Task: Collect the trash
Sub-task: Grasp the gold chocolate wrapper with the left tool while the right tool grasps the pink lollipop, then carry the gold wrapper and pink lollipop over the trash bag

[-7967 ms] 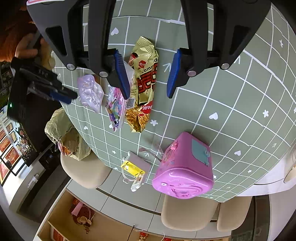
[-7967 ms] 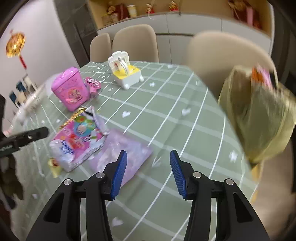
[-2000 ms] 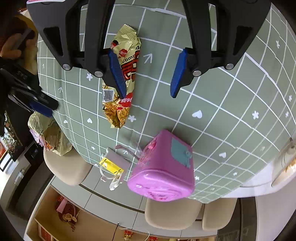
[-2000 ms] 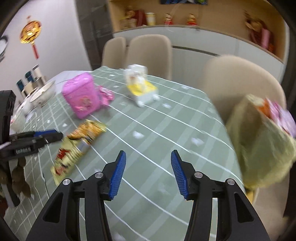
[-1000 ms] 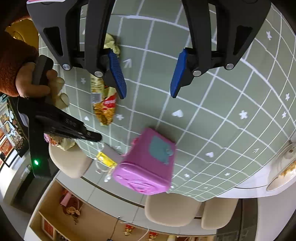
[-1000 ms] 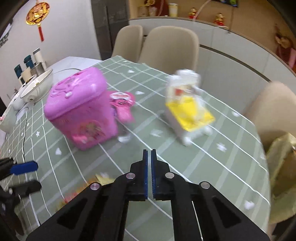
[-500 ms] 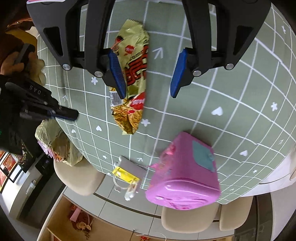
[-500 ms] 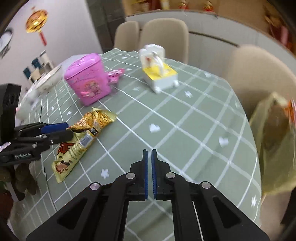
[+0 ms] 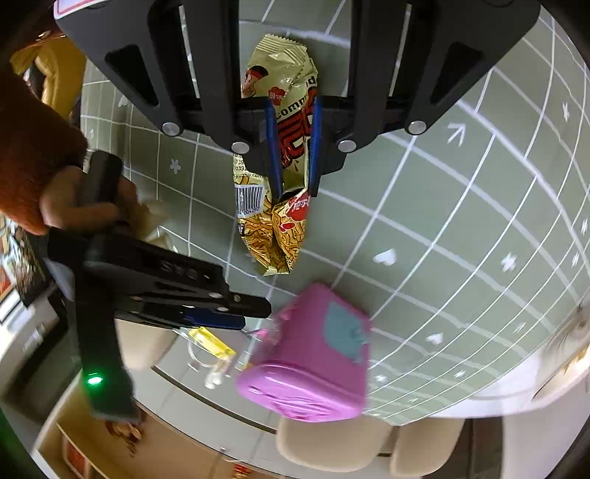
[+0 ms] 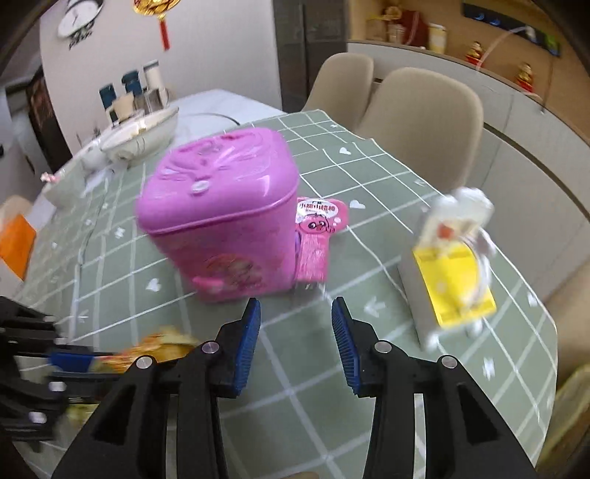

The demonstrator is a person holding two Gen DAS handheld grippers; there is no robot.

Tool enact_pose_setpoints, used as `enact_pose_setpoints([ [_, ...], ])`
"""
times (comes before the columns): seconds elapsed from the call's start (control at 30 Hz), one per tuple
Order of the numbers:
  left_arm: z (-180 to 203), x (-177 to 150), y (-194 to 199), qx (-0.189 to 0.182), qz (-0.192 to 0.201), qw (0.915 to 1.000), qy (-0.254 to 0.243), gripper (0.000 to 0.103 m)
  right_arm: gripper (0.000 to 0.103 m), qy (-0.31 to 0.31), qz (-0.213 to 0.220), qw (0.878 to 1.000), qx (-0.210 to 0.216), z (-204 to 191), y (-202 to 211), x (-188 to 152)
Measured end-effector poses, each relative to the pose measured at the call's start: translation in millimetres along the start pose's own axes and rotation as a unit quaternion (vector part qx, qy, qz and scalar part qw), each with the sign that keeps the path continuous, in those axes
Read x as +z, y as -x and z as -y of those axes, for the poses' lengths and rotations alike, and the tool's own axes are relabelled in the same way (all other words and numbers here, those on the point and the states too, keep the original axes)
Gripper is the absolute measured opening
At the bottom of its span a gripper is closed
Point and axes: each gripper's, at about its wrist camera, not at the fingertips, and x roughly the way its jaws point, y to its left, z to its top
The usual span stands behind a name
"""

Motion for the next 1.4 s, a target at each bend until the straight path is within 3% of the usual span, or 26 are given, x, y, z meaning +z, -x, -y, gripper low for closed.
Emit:
enact_pose_setpoints([
  [0.13, -6, -2, 4, 0.001, 0.004, 0.9997, 0.026, 0.013, 0.038, 0.008, -0.011, 1.000, 0.003, 11, -17, 6],
  [0.17, -7, -1, 4, 0.001, 0.005, 0.9995, 0.032, 0.013, 0.036, 0.008, -0.008, 1.000, 0.008, 13, -16, 5],
  [0.2, -8, -2, 5, 0.002, 0.006, 0.9994, 0.035, 0.013, 0.019, 0.010, -0.010, 1.000, 0.004, 14, -15, 5],
  [0.3, -8, 0, 3, 0.001, 0.007, 0.9990, 0.044, 0.013, 0.019, -0.020, -0.011, 1.000, -0.004, 22, -3, -6],
  [0.53, 5, -10, 5, -0.015, 0.005, 0.9992, 0.037, 0.013, 0.019, -0.082, -0.041, 0.996, -0.011, 29, 67, -95],
  [0.73, 34, -16, 6, -0.027, 0.006, 0.9992, 0.027, 0.013, 0.019, -0.135, -0.047, 0.988, -0.059, 31, 140, -172],
  [0.9, 76, -12, 17, -0.033, 0.020, 0.9992, -0.005, 0.013, 0.019, -0.172, -0.011, 0.982, -0.080, 34, 186, -182],
  [1.13, 147, 7, 65, 0.001, 0.079, 0.9949, -0.063, 0.013, 0.019, -0.162, 0.060, 0.981, -0.085, 42, 248, -171],
  [1.4, 227, 29, 100, -0.002, 0.135, 0.9866, -0.091, 0.013, 0.019, -0.164, 0.109, 0.975, -0.106, 87, 323, -182],
])
